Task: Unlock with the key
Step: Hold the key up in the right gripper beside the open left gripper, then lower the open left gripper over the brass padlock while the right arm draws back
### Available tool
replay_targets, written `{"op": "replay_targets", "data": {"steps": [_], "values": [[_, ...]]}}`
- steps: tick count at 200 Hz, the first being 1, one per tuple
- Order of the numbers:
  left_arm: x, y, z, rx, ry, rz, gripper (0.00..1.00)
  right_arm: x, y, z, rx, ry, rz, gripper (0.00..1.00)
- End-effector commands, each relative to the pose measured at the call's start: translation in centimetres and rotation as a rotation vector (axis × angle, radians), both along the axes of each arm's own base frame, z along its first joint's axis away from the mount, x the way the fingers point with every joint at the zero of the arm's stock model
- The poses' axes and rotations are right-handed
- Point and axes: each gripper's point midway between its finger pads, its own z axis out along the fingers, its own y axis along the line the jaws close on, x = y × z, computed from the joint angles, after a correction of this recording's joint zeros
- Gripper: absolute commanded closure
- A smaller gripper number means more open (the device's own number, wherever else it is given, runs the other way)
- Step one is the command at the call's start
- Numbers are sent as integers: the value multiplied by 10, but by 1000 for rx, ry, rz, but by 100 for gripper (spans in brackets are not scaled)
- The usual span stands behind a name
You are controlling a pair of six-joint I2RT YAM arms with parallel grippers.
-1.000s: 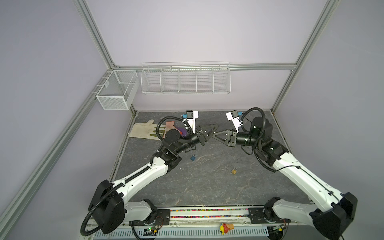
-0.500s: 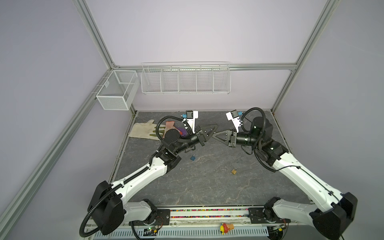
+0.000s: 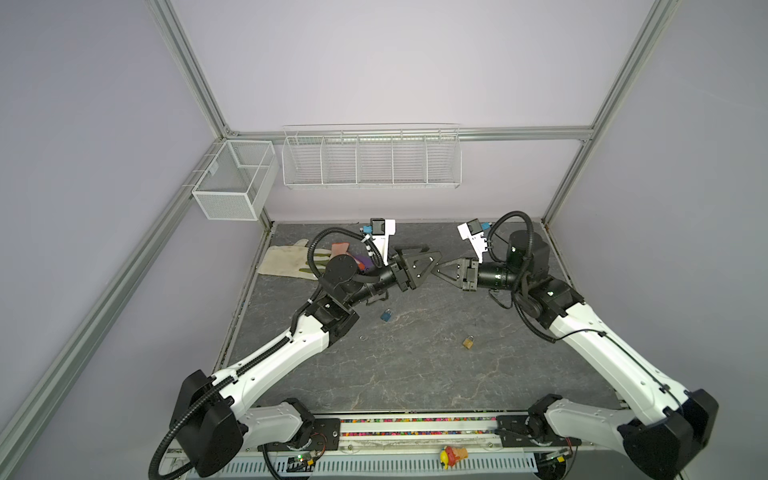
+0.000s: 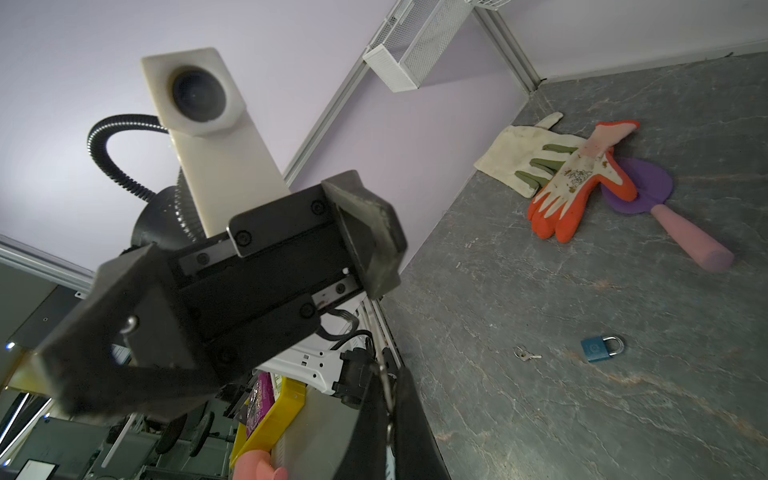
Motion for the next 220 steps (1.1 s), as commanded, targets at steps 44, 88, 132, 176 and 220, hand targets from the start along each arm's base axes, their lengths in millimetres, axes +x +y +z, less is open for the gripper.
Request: {"op": "replay_targets", "data": {"steps": [44,88,132,176,220], "values": [[28,30,-81,285,334,311,18,5,-64,-72,-222,257,-200,94],[-8,-4,-157,531,458,288,15,12,-131,-127,-293,391,-437,94],[-41,-58,-237,868,470,201,19,16,-183,-173,-392,489,-604,94],[-67,-113,-296,1174,415,79,20,28,-212,-206,-358,566,-697,94],[-75,-141,-340,1392,335,64,28,37,-221,-220,-337,592,-716,94]]}}
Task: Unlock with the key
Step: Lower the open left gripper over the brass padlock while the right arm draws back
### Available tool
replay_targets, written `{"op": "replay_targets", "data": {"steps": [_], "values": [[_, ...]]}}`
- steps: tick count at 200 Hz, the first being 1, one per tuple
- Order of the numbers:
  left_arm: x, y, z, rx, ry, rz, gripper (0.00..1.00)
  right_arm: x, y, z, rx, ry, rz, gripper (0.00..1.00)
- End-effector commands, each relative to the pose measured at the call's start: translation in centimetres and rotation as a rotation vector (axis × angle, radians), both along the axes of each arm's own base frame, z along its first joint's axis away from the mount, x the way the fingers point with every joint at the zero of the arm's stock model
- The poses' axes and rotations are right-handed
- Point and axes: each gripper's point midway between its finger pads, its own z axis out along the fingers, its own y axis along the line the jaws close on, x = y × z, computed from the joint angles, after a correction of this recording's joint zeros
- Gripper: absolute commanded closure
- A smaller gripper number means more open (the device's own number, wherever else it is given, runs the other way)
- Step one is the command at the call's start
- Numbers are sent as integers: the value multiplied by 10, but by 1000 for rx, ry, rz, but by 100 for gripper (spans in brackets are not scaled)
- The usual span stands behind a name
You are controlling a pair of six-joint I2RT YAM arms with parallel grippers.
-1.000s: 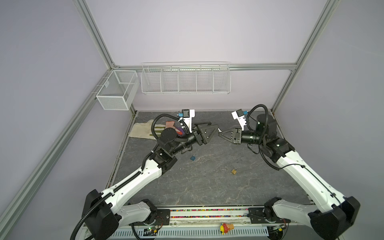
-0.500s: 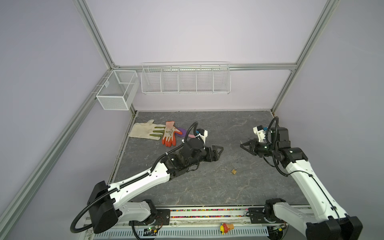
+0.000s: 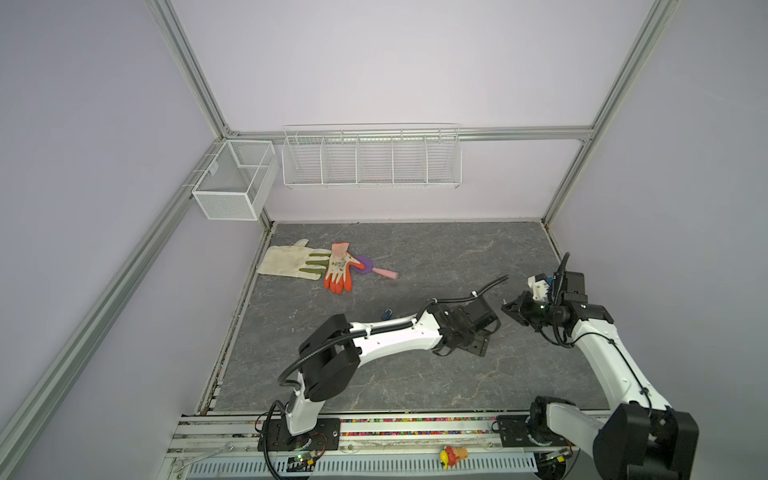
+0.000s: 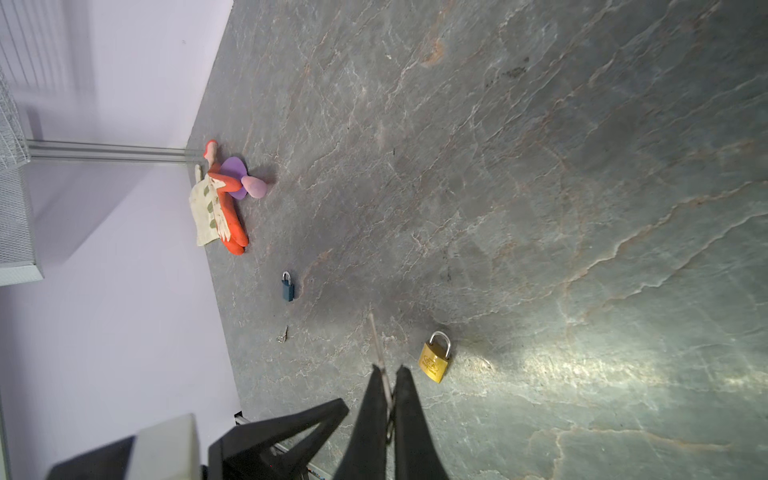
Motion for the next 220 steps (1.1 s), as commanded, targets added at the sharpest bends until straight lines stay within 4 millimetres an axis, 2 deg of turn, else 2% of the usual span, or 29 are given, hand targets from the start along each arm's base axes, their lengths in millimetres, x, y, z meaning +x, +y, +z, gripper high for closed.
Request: {"op": "replay_targets", "data": {"steps": [1,17,73,127,175,192,203,220], "values": [[-2,12,-23,186,-34,-47,28,9,-4,-2,7,-33,-1,94],[2,10,-35,234,-38,-34,31,10,-7,-4,15,-31,-10,94],[16,18,-58,318,-41,48,36,14,-14,-2,39,-47,-38,94],[15,9,-67,284,8,36,41,13,-12,-1,55,-53,-38,94],[26,5,-73,299,-24,47,45,13,-12,1,61,-58,-39,94],[29,5,-75,310,-38,53,49,13,-12,1,63,-58,-41,94],[31,6,-75,319,-47,56,55,14,-12,2,63,-61,-42,94],[32,9,-77,326,-54,66,56,14,-12,3,58,-63,-46,94]]}}
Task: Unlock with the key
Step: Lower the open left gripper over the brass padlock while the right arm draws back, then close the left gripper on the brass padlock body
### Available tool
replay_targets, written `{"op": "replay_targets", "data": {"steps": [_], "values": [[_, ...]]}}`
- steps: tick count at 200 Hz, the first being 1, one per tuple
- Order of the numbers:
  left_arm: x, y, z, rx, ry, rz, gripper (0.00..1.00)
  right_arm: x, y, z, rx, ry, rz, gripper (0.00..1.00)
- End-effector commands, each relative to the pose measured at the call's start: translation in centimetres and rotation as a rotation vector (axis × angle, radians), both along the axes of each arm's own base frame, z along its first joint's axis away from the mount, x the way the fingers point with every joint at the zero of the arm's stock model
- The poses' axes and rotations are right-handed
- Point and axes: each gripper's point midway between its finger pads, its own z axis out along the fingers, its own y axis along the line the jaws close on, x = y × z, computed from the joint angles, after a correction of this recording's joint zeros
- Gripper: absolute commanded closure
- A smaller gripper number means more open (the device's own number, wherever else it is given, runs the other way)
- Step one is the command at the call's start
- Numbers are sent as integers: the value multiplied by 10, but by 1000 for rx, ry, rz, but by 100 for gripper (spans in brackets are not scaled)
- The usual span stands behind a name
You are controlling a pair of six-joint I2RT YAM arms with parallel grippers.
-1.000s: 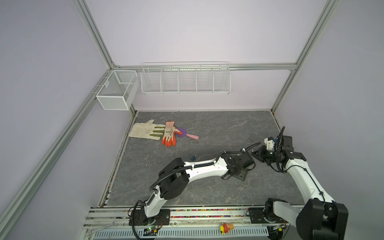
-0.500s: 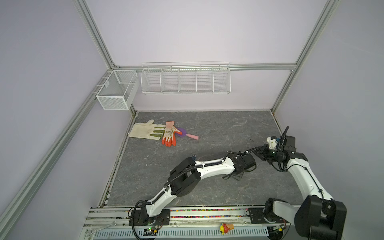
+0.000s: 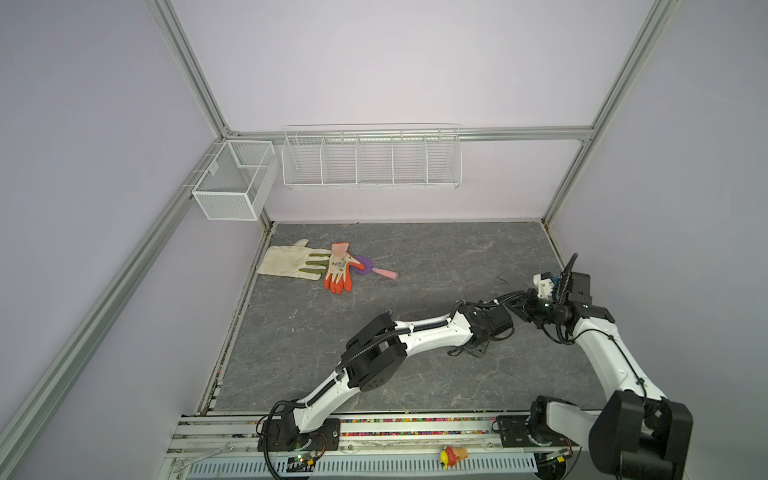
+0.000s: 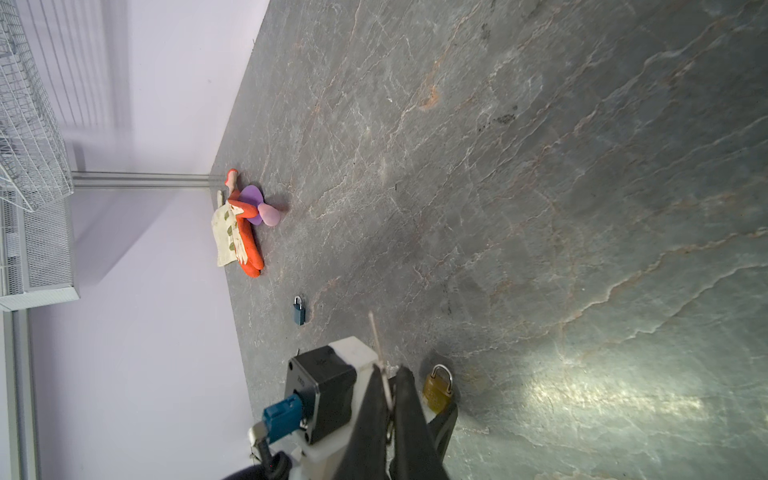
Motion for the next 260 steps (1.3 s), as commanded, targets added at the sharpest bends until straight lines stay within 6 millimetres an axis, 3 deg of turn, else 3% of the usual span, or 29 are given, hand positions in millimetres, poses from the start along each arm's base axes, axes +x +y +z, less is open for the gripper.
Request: {"op": "replay_targets", "data": {"steps": [1,39,80,133,157,232,260], "values": [[6,11,-7,56,-25,17,56,-1,0,3,11,-18,-6,94],[11,31,-9,66,-19,97,58,0,1,3,16,-22,-6,94],[12,40,-10,55,2,184,60,0,1,1,16,-24,-6,94],[6,35,-26,65,38,198,62,2,2,3,25,-31,0,94],[0,29,-28,53,64,187,68,2,2,3,24,-33,-1,94],[-3,43,-38,110,60,221,66,0,5,4,45,-40,5,94],[-13,45,-42,86,121,272,66,0,5,4,46,-42,4,94]]}}
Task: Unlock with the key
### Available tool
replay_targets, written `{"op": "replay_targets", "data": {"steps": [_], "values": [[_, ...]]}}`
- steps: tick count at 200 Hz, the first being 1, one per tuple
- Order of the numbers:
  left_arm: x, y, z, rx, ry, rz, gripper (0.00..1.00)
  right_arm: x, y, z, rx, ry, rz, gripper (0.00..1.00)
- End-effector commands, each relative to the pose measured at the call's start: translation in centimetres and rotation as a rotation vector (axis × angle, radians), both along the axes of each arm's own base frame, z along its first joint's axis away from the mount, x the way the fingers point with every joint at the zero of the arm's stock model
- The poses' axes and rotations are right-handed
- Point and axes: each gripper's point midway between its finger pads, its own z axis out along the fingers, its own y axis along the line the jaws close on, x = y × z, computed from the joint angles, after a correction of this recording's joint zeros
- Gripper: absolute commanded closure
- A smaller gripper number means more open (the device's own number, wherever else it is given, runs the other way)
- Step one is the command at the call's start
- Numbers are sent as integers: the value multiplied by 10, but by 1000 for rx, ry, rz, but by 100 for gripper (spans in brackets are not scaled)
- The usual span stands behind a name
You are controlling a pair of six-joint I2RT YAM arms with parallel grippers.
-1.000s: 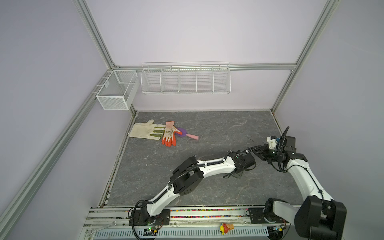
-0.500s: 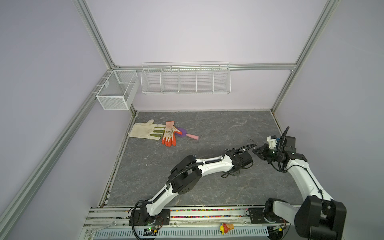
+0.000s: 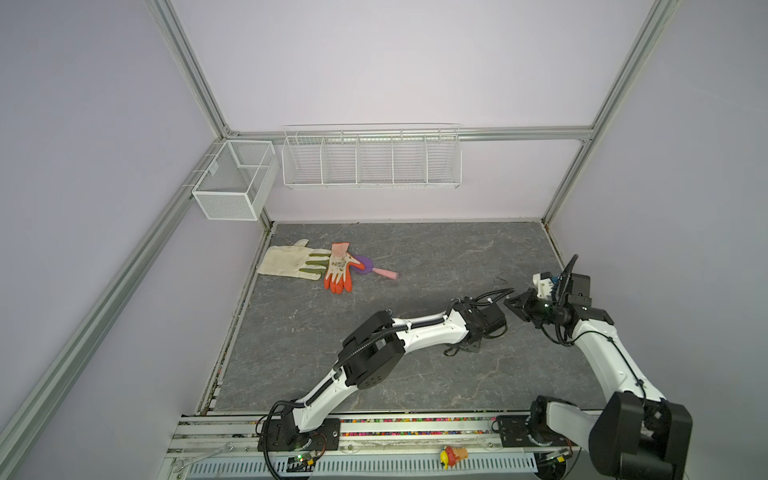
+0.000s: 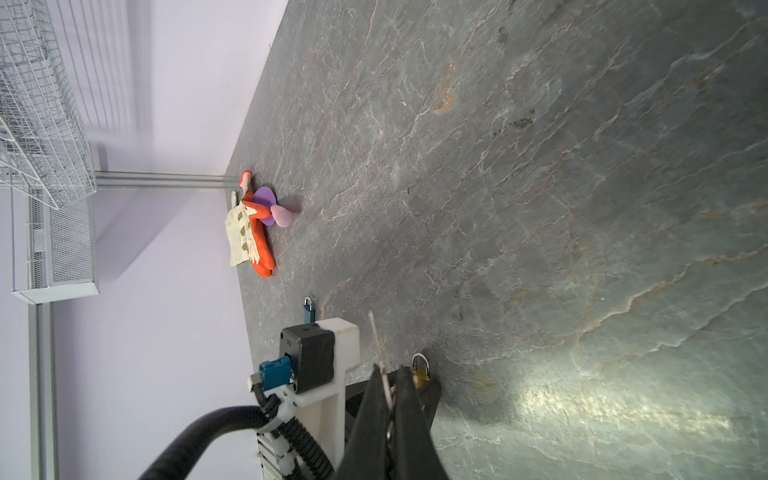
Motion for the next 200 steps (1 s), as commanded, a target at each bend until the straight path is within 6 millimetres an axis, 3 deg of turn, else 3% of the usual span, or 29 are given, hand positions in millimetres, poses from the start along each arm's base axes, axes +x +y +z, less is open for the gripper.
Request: {"op": "replay_targets", "data": {"steps": [1,146,200], "values": [[-24,24,-35,86,111,51,66,-2,2,2,16,-12,2,94],[-30,37,-45,122,131,135,68,0,2,-2,29,0,-5,94],[-39,39,-44,189,127,70,61,-1,0,-3,21,1,-16,94]]}}
